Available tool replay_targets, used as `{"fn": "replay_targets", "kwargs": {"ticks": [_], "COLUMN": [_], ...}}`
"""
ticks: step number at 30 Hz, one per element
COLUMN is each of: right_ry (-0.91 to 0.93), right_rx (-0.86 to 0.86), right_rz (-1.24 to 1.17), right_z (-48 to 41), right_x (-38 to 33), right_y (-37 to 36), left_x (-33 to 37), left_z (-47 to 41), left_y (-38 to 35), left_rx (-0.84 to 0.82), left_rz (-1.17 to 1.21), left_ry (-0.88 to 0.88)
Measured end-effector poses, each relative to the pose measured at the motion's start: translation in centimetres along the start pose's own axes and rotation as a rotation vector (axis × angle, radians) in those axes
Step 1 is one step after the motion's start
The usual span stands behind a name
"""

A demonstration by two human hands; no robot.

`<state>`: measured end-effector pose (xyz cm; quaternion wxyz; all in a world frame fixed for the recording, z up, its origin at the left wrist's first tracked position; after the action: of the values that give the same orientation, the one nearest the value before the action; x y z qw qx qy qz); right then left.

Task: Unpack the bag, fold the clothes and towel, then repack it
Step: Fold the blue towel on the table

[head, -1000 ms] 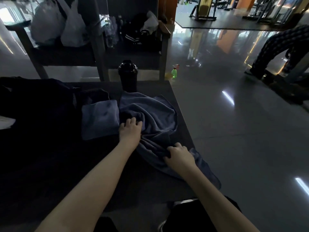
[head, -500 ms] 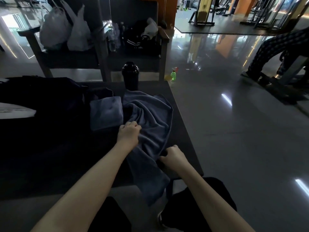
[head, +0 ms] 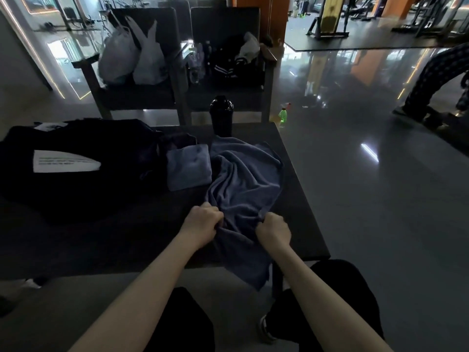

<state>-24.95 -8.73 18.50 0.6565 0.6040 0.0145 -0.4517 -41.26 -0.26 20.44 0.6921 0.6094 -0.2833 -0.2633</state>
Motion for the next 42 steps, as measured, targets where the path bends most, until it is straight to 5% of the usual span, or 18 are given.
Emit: {"fn": "replay_targets", "kwargs": {"ticks": [3,7,11,15,19,25,32,37,42], "right_ry": [-0.040,-0.049,0.013,0.011,0.081,0.167,0.540,0.438,0.284], "right_rx": [0.166,0.239,0.090,-0.015,0.059,0.305,0.412,0.203,-0.011], "right_rz": [0.010,-0.097,-0.087,0.119,0.097,-0.156,0.309,0.494,0.606], "right_z": [-1.0,-2.3,-2.4,-1.2,-1.3,-4.1,-1.9,-1.2,-4.2], "right_x": [1.3,3.1,3.4,3.4,4.1,3.9,6.0,6.5,6.1], "right_y": [2.6,4.4,3.2,1.5,1.6,2.7,0.7,0.5,1.0], "left_x": [-1.5,-2.8,-0.1,3.4,3.0,0.0,-2.0,-1.9,-2.4], "left_z": [0.6,0.7,0.4,-0.5,-0.7,-2.0,-1.9,-2.6,-4.2], "left_y": [0.7,-0.5,-1.1,-1.1,-1.1,-1.0,-1.6,-1.5,-1.2], "left_rx": [0.052,-0.073,0.114,-0.088,-0.312,-0.270,-0.165,-0.017,0.168], "left_rz": [-0.068,-0.017,0.274,0.184,0.138,0.152,0.122,-0.107,0.016], "left_ry": [0.138,0.262,0.055,-0.152,-0.114,0.001,0.052,0.052,0.244]}}
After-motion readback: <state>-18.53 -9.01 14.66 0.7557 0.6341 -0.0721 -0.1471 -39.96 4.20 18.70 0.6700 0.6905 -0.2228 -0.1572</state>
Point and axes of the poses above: each hand's wrist, its own z-axis away from the middle knuckle, its own y-axis out of the back of the hand, x = y × z, the point moved 2 cm from there along -z, towards the middle knuckle, and after that the axes turned 5 degrees about -x, right-handed, at the moved point
